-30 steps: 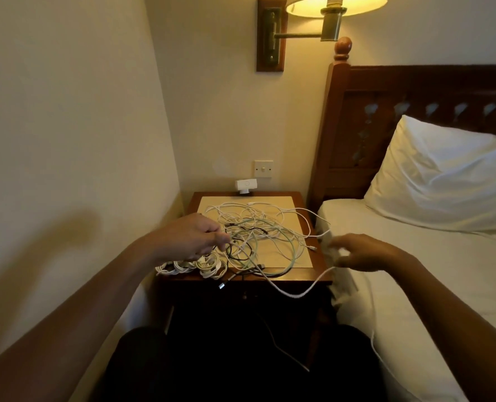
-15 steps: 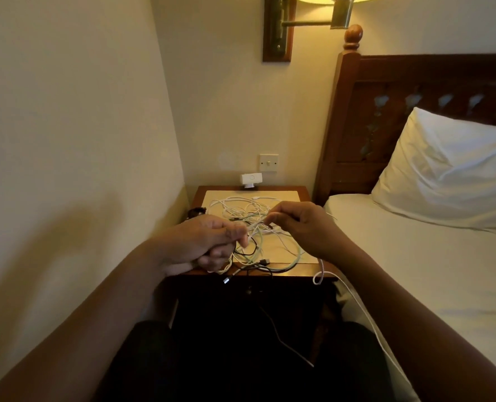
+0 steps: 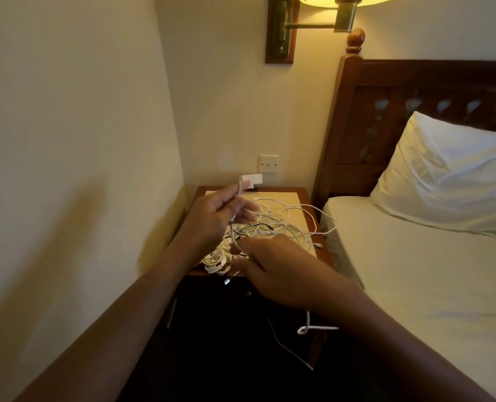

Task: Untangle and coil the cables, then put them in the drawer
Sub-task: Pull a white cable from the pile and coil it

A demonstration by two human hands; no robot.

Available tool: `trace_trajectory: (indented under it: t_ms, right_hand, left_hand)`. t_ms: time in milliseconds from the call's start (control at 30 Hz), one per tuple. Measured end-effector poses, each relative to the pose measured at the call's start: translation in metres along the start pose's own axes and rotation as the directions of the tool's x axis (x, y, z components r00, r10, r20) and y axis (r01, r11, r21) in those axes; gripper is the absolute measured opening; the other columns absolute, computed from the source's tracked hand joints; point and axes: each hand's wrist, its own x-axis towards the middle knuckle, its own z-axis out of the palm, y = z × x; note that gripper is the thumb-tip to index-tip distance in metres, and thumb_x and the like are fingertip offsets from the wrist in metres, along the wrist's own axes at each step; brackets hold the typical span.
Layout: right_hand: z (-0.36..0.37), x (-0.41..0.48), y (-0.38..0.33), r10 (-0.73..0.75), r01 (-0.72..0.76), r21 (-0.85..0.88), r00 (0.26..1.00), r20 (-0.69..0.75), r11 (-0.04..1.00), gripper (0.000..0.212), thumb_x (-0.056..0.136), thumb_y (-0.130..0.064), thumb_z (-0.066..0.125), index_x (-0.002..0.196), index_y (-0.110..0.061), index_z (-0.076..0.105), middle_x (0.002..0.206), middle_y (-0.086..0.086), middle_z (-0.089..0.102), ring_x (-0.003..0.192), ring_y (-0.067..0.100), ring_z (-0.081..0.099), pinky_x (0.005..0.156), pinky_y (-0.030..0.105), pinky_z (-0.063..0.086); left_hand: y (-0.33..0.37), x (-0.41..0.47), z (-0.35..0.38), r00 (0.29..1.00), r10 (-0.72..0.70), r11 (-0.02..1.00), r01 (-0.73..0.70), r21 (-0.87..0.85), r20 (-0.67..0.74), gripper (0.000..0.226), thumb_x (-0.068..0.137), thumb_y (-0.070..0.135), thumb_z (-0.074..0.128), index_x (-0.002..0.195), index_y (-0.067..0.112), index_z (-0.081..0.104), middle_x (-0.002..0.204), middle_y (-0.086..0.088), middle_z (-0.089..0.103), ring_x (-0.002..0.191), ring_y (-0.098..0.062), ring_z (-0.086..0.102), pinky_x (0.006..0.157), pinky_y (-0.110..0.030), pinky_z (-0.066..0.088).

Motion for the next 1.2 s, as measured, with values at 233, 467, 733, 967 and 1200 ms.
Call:
trace_trajectory:
  t_ms: [233,467,733,967,1200]
  right_hand:
    - [-0.089,0.021,0.023,-0.038,0.033,-0.033,0.98,-0.196,0.999,0.019,0.09,-0.045,0.072,0.09,-0.028,0.079,0.068,-0.003,0.069,0.054,0.004,0.052,0.055,0.026,0.043]
    - [-0.09,0.035,0.069,0.013,0.024,0.185,0.981,-0.193,0.983,0.017,0.089,-0.042,0.072,0.096,-0.029,0.08,0.087,-0.006,0.076,0.085,0.022,0.07,0.082,0.052,0.059]
    - [-0.016,0.032,0.076,0.109,-0.079,0.239,0.988,-0.113,0.968,0.026,0.109,-0.026,0.049,0.12,-0.023,0.073,0.068,-0.041,0.059,0.057,-0.009,0.054,0.057,0.012,0.038]
    - [-0.009,0.016,0.007,-0.041,0.041,0.023,0.999,0.0,0.999,0.034,0.107,-0.042,0.048,0.095,-0.016,0.068,0.079,-0.002,0.067,0.07,0.01,0.062,0.065,0.027,0.048]
    - [-0.089,0.025,0.013,-0.044,0.029,-0.066,0.969,-0.243,0.997,0.018,0.093,-0.042,0.07,0.095,-0.026,0.078,0.067,-0.012,0.066,0.055,-0.001,0.055,0.051,0.013,0.04]
  left_hand:
    - [0.002,-0.023,-0.012,0.932,-0.121,0.991,0.131,-0.007,0.341,0.038,0.11,0.028,0.038,0.123,0.01,0.069,0.077,-0.012,0.066,0.057,-0.016,0.05,0.058,-0.025,0.044]
    - [0.016,-0.038,-0.035,0.857,-0.14,0.978,0.198,-0.065,0.496,0.033,0.108,0.03,0.047,0.111,0.007,0.071,0.06,-0.002,0.046,0.052,-0.012,0.035,0.052,-0.02,0.033]
    - [0.028,0.002,-0.052,0.995,-0.016,0.691,0.084,-0.718,0.102,0.037,0.1,0.025,0.052,0.123,-0.001,0.064,0.071,0.002,0.061,0.055,-0.005,0.049,0.056,-0.018,0.042]
    - [0.014,0.005,-0.013,0.995,-0.007,0.988,-0.008,-0.151,-0.097,0.023,0.108,0.022,0.048,0.123,0.016,0.064,0.095,-0.009,0.078,0.082,-0.025,0.075,0.078,-0.031,0.061]
    - [0.003,-0.014,-0.017,0.978,-0.083,0.993,0.064,0.101,0.19,0.038,0.111,0.032,0.037,0.122,0.015,0.069,0.073,-0.008,0.069,0.055,-0.019,0.055,0.058,-0.025,0.049]
